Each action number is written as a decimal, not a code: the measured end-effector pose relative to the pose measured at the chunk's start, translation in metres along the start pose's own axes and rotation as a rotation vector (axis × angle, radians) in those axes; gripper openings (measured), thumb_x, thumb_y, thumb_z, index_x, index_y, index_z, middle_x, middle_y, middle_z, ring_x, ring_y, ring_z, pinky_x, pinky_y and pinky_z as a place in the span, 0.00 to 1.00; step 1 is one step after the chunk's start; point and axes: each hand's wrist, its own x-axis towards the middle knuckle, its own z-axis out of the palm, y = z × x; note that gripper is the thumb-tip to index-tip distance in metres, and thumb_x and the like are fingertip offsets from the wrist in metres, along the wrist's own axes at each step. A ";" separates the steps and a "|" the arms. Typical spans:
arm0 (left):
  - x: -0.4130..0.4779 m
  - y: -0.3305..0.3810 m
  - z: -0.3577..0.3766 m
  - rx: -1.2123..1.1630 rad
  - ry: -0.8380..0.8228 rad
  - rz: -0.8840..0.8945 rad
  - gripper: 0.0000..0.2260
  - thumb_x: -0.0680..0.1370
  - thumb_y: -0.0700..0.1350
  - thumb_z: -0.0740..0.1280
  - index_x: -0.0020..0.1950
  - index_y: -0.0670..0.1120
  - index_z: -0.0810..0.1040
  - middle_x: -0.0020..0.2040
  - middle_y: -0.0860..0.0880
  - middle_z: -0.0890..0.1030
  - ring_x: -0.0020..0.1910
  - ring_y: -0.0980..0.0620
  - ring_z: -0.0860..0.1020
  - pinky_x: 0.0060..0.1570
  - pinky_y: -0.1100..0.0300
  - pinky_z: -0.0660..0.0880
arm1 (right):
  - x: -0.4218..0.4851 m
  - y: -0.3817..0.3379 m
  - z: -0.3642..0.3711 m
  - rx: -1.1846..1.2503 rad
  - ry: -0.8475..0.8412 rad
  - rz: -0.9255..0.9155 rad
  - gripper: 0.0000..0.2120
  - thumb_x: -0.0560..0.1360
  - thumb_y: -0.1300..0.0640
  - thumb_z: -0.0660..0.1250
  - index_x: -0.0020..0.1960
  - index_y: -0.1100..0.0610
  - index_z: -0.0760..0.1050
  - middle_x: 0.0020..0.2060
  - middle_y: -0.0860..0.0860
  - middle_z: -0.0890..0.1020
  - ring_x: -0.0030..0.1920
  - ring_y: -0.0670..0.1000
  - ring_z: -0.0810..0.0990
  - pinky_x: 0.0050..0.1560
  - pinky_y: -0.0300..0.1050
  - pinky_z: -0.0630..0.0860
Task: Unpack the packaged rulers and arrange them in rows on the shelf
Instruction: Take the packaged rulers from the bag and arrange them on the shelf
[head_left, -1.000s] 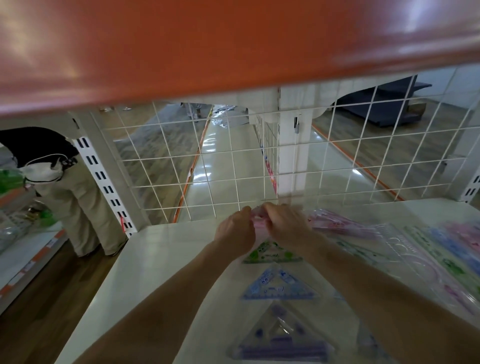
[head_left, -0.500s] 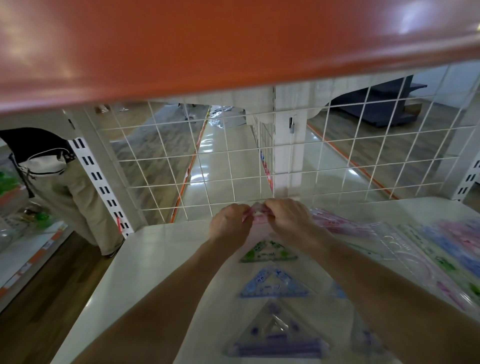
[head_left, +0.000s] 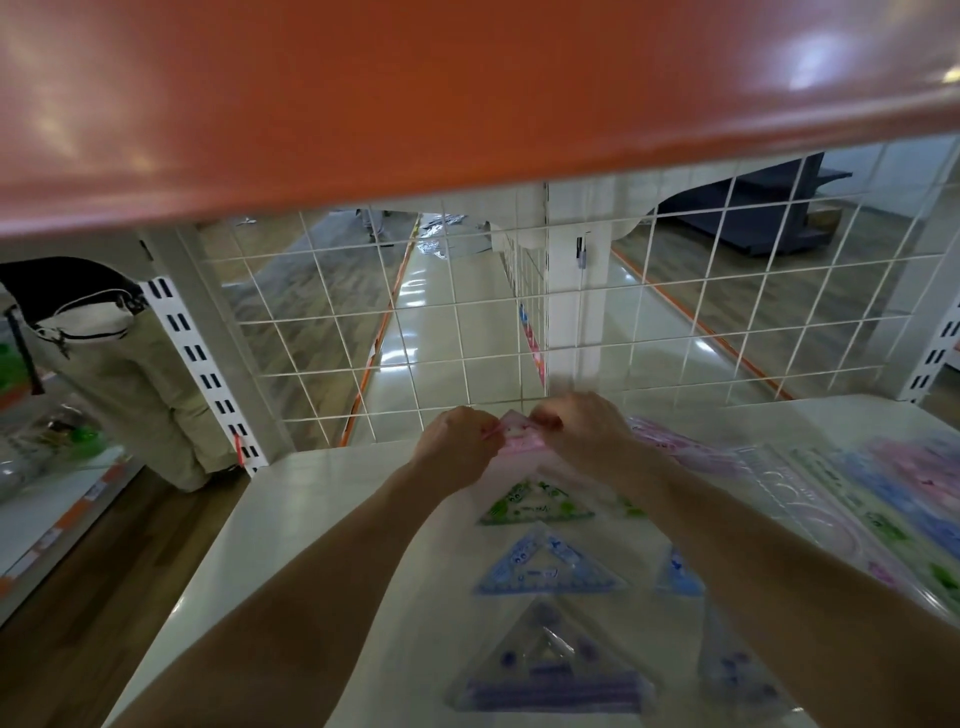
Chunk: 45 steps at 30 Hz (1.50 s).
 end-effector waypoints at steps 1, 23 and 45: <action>0.001 0.001 -0.003 -0.015 0.009 0.007 0.11 0.79 0.46 0.64 0.48 0.42 0.83 0.46 0.43 0.83 0.45 0.45 0.79 0.43 0.56 0.74 | 0.001 0.001 -0.004 -0.009 0.002 0.005 0.13 0.81 0.54 0.57 0.42 0.51 0.77 0.33 0.46 0.76 0.37 0.48 0.75 0.36 0.40 0.65; -0.006 -0.004 -0.005 -0.100 -0.011 -0.103 0.09 0.76 0.45 0.68 0.54 0.44 0.83 0.51 0.46 0.84 0.51 0.46 0.80 0.51 0.55 0.77 | -0.017 -0.004 -0.010 0.118 -0.028 0.095 0.05 0.78 0.53 0.62 0.50 0.53 0.75 0.42 0.48 0.80 0.43 0.50 0.78 0.41 0.41 0.71; -0.006 0.010 -0.020 -0.031 -0.092 -0.066 0.09 0.73 0.41 0.72 0.51 0.40 0.80 0.49 0.44 0.79 0.47 0.47 0.77 0.46 0.55 0.76 | -0.013 -0.006 -0.021 -0.103 -0.161 0.085 0.08 0.76 0.58 0.61 0.53 0.49 0.73 0.56 0.47 0.76 0.56 0.49 0.72 0.58 0.47 0.64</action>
